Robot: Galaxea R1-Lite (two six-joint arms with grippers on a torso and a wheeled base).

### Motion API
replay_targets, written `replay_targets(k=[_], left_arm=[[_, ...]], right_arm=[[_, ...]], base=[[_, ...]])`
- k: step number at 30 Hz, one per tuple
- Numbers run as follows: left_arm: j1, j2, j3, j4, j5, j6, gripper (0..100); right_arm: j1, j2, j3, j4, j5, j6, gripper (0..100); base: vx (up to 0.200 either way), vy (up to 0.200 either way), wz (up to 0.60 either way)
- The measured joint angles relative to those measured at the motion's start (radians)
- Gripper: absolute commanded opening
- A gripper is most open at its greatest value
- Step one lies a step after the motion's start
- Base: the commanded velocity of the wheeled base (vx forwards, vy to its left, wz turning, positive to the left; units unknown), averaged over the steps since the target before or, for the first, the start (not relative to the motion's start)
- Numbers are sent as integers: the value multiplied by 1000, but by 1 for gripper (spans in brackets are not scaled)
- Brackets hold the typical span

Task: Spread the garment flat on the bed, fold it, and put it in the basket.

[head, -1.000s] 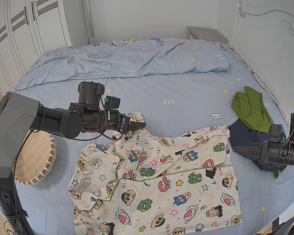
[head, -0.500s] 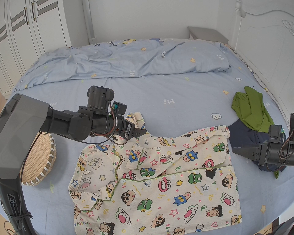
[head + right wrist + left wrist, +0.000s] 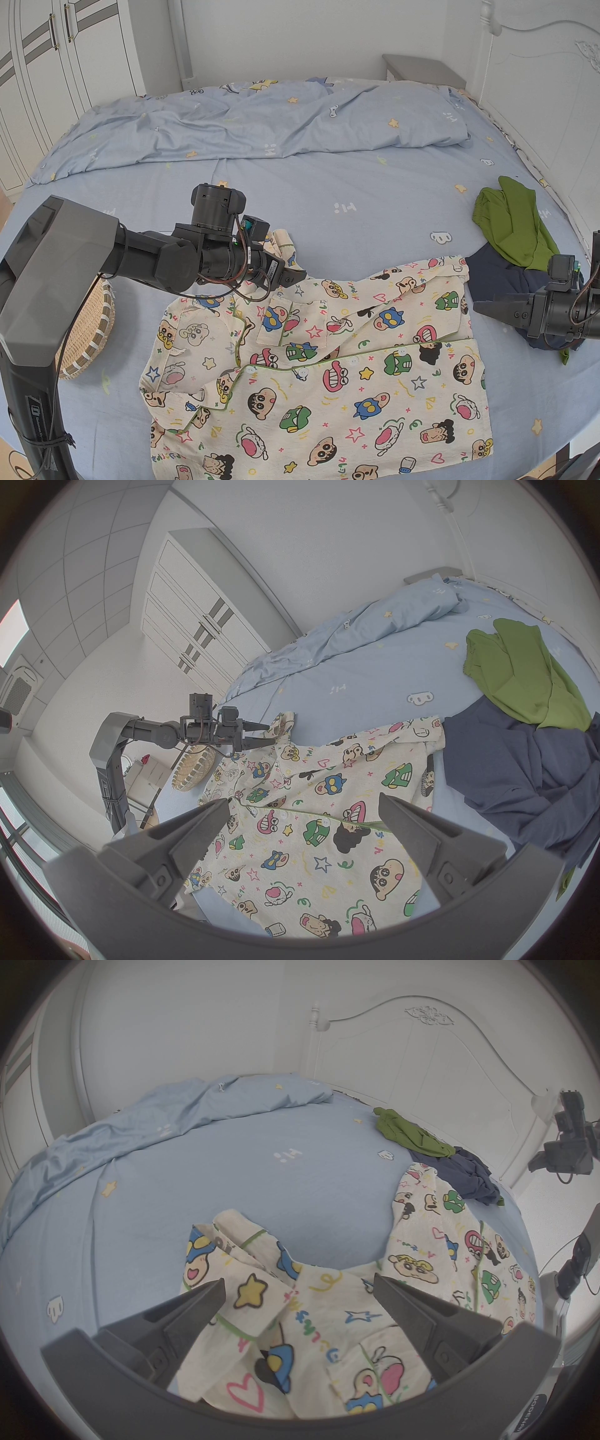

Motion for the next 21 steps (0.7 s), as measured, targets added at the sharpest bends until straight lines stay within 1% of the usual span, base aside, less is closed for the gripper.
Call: replay_targets(k=[7,16,17,21], left_arm=[[17,40,-50,2,15,0,100],[29,58,-66,3,19,1,100],[29,60,-68,2,19,1,0],[34,67,-76,3,20,1,0]], right_arm=[[1,0,0,0,0,0,100],[1,0,0,0,0,0,100],[1,0,0,0,0,0,100],[1,0,0,0,0,-1,100]], base=[[0,0,0],[0,0,0],[0,0,0],[0,0,0]])
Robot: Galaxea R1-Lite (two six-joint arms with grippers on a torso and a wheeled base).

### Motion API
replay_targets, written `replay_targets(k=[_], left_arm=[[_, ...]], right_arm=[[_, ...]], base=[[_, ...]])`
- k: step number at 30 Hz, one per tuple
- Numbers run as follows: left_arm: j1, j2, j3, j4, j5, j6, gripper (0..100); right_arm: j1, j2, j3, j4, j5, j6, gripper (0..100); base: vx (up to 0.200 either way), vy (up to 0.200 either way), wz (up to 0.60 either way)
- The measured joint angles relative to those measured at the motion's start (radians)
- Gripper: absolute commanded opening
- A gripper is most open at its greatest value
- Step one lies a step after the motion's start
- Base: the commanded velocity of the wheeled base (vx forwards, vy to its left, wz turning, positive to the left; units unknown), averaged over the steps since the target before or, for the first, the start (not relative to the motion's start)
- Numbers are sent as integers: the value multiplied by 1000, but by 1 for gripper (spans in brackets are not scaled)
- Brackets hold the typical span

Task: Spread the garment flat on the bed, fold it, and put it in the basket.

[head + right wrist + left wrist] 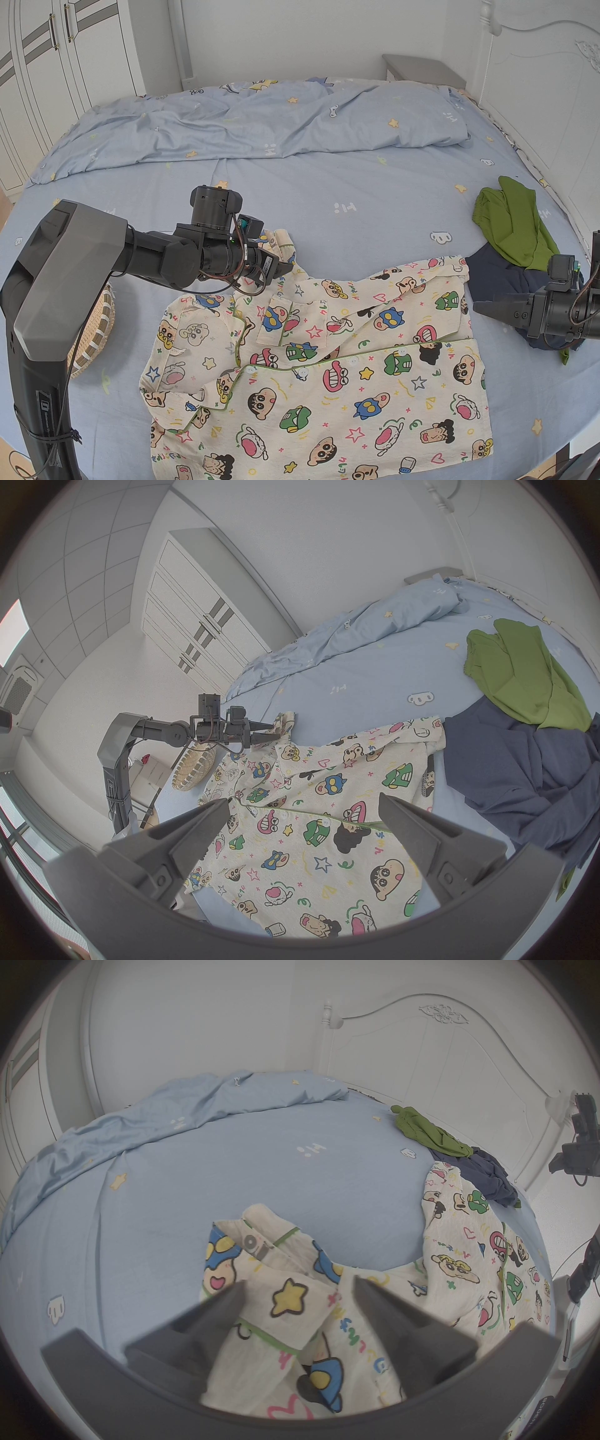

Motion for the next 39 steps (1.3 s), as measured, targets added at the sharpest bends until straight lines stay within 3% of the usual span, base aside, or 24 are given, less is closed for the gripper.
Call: replay_targets(k=[17,23,29,33,39], left_arm=[[42,0,-39,2,13,-17,0],[97,-16,-109,142,-7,-124,0],[165,-41,-276,331,-126,-268,0],[216,-46,-371,393,-186,-358,0],[262,-12,-423,427,-197,-420,0]], right_arm=[[2,1,3,1,0,0,100],[4,0,5,1,0,2,100],[9,1,-6,4,1,8,100],[9,12,-40,11,1,10,100],[10,67,-181,35,1,5,100]], base=[[0,0,0],[0,0,0],[0,0,0],[0,0,0],[0,0,0]])
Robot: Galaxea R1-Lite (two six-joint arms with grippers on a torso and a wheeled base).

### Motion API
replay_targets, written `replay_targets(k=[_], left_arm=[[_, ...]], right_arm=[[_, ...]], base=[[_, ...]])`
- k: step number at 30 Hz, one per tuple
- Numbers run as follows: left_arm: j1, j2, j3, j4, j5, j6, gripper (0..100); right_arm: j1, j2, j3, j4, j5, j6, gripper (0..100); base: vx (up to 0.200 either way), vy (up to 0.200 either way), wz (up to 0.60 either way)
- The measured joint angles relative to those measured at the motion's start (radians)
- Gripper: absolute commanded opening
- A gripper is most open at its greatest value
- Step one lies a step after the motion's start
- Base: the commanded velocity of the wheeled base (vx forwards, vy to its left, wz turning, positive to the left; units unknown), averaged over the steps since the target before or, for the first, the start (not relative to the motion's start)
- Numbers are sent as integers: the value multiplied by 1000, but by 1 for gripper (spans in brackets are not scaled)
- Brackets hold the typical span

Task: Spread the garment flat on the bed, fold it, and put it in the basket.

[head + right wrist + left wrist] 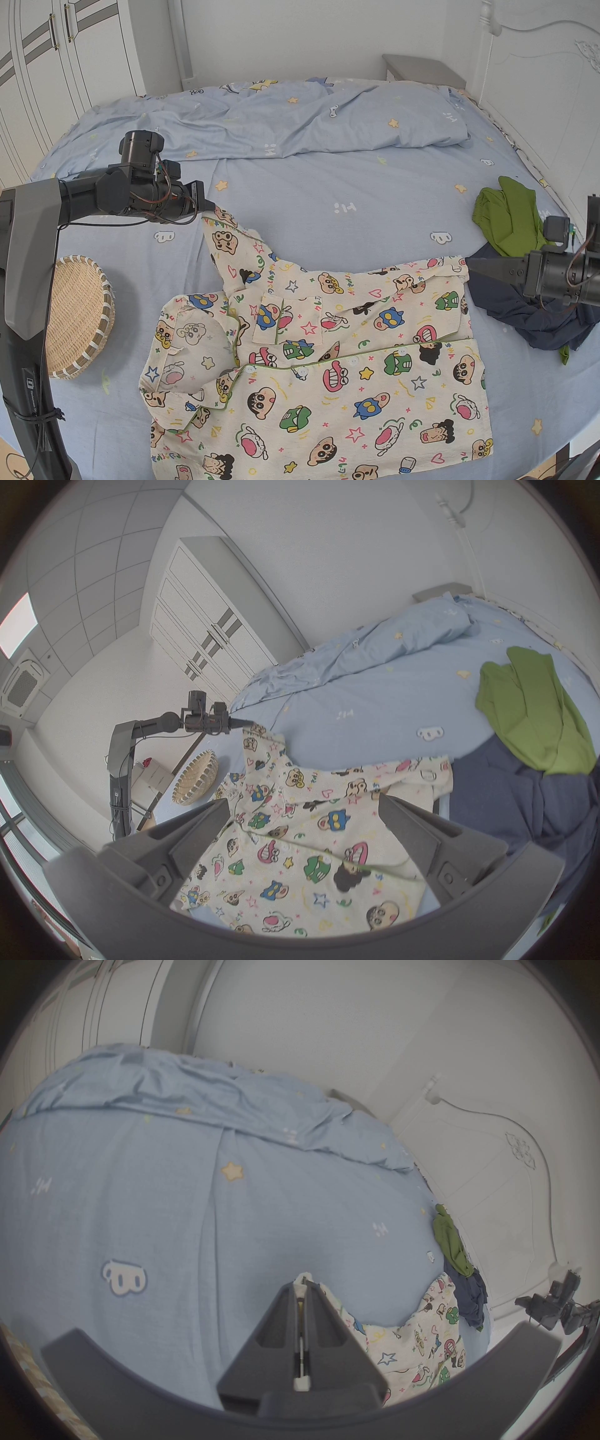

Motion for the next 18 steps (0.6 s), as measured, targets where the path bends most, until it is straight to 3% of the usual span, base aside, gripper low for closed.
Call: replay_targets(k=[12,18], left_arm=[[20,121,-20,150,-3,-26,0],[26,157,-22,248,1,-25,0]], right_arm=[[-5,272,-261,22,4,-39,100],[-49,332,-268,9,9,-44,100]], base=[[0,0,0],[0,0,0]])
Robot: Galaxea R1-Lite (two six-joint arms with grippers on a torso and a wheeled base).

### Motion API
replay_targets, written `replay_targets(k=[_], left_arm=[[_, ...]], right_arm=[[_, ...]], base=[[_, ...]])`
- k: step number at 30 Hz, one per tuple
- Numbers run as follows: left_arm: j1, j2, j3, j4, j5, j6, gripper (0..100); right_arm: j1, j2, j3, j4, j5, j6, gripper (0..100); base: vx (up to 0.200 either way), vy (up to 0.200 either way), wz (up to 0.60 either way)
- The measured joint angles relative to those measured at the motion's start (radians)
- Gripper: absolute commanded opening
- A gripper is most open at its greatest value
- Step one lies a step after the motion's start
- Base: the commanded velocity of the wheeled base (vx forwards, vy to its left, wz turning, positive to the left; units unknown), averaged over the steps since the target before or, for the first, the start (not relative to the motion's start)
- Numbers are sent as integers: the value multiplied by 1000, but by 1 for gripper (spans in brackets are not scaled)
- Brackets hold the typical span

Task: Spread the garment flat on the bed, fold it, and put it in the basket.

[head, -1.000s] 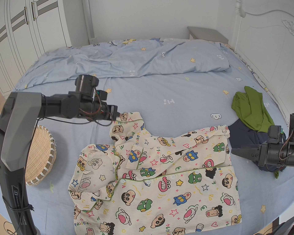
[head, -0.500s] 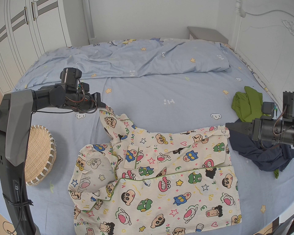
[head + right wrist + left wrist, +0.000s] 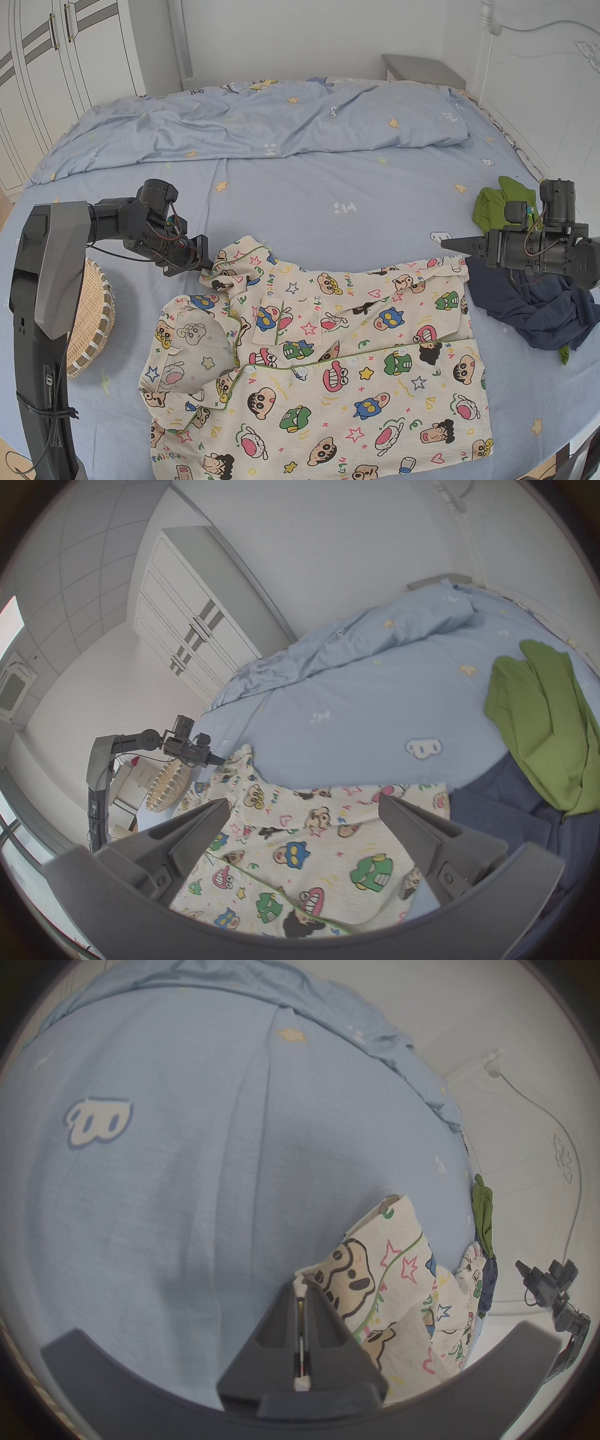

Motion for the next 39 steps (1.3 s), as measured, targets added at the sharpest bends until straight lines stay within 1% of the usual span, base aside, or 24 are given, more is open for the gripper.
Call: replay_targets(k=[6,11,14,18,19,22,25,29,31,34,36,39], left_arm=[[-8,13,-1,42,4,7,0],[-11,-6,3,95,8,8,0],[-8,-34,6,88,10,9,0],[-4,-87,2,-46,9,28,0],[-6,-107,3,-125,9,42,0],[-7,-140,17,-272,8,64,0],[-10,-182,81,-501,8,86,0],[-16,-214,172,-685,9,87,0],[-22,-222,211,-737,10,63,0],[-33,-224,247,-782,16,-7,0],[-37,-218,243,-803,20,-37,0],[-38,-198,200,-810,24,-51,0]], right_arm=[[-14,8,40,-73,6,3,100],[-10,-29,79,-100,14,5,100],[-9,-51,93,-105,21,5,100],[-8,-77,106,-107,28,4,100],[-8,-85,109,-108,30,5,100],[-8,-96,113,-108,33,5,100],[-7,-110,119,-108,36,5,100],[-7,-123,126,-108,38,5,100],[-7,-128,129,-108,40,5,100],[-7,-134,133,-108,40,5,100],[-7,-138,134,-108,40,6,100],[-8,-141,135,-108,40,6,100]], base=[[0,0,0],[0,0,0],[0,0,0],[0,0,0],[0,0,0],[0,0,0],[0,0,0],[0,0,0],[0,0,0],[0,0,0],[0,0,0],[0,0,0]])
